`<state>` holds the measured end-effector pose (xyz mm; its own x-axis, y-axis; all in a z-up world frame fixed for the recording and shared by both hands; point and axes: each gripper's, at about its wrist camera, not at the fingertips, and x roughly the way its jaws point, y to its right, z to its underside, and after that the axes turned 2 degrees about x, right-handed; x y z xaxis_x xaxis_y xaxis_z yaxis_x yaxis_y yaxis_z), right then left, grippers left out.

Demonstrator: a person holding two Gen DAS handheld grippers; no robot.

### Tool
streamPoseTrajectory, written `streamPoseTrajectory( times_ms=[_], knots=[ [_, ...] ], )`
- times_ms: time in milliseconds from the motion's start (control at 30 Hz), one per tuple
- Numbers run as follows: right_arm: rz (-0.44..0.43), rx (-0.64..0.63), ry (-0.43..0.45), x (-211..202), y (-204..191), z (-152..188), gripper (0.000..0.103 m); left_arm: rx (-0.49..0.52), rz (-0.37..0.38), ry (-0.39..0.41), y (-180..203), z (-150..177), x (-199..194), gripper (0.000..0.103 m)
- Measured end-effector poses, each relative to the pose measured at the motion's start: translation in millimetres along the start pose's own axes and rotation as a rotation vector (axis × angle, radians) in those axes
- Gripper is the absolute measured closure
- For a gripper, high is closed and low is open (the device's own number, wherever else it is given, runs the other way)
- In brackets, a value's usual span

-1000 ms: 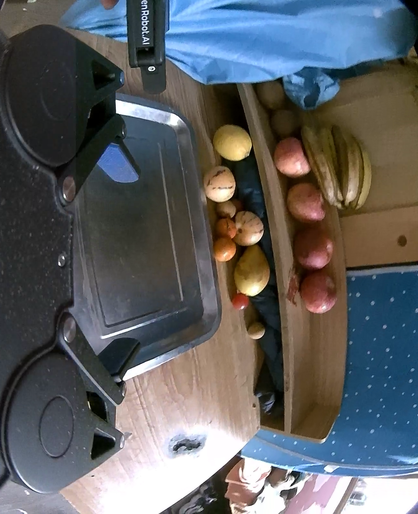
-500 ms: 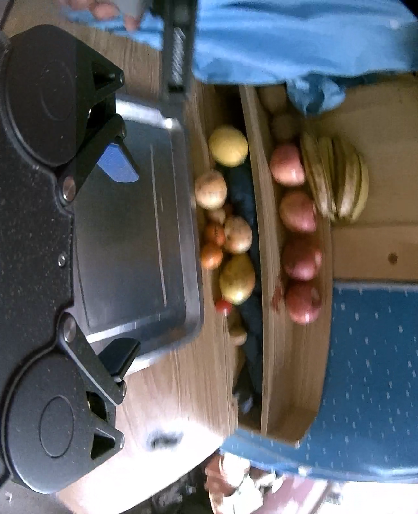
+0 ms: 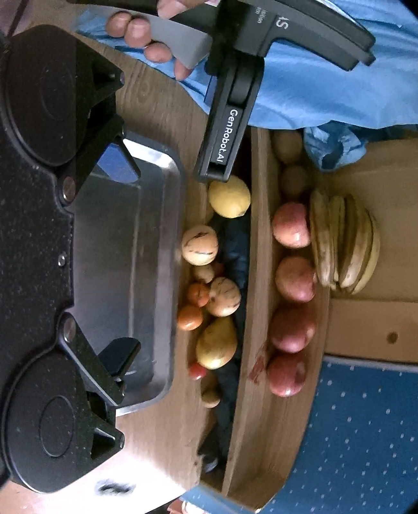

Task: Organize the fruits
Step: 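Close the left tool on the yellow lemon while the right tool grasps the striped pepino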

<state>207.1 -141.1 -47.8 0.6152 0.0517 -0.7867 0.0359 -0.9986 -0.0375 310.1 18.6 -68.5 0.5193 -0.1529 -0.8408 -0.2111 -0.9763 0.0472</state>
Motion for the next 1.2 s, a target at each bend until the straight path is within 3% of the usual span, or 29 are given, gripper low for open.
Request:
streamPoseTrajectory(
  times_ms=[233,767,1033,1200],
  knots=[
    [-0.037,-0.011,0.013,36.3,7.7,-22.7,0.007,-0.049,-0.007,-0.012,-5.9,-22.2,28.0,0.000],
    [-0.162,-0.014,-0.101,112.1,8.0,-52.6,0.032,-0.090,-0.019,-0.068,-2.6,-49.9,77.6,0.001],
    [-0.180,-0.008,-0.124,132.6,3.5,-59.8,0.046,-0.100,-0.005,-0.088,-3.4,-56.3,96.5,0.011],
    [-0.179,0.001,-0.118,137.7,4.0,-61.1,0.048,-0.111,0.028,-0.088,-6.9,-59.6,104.4,0.020]
  ],
)
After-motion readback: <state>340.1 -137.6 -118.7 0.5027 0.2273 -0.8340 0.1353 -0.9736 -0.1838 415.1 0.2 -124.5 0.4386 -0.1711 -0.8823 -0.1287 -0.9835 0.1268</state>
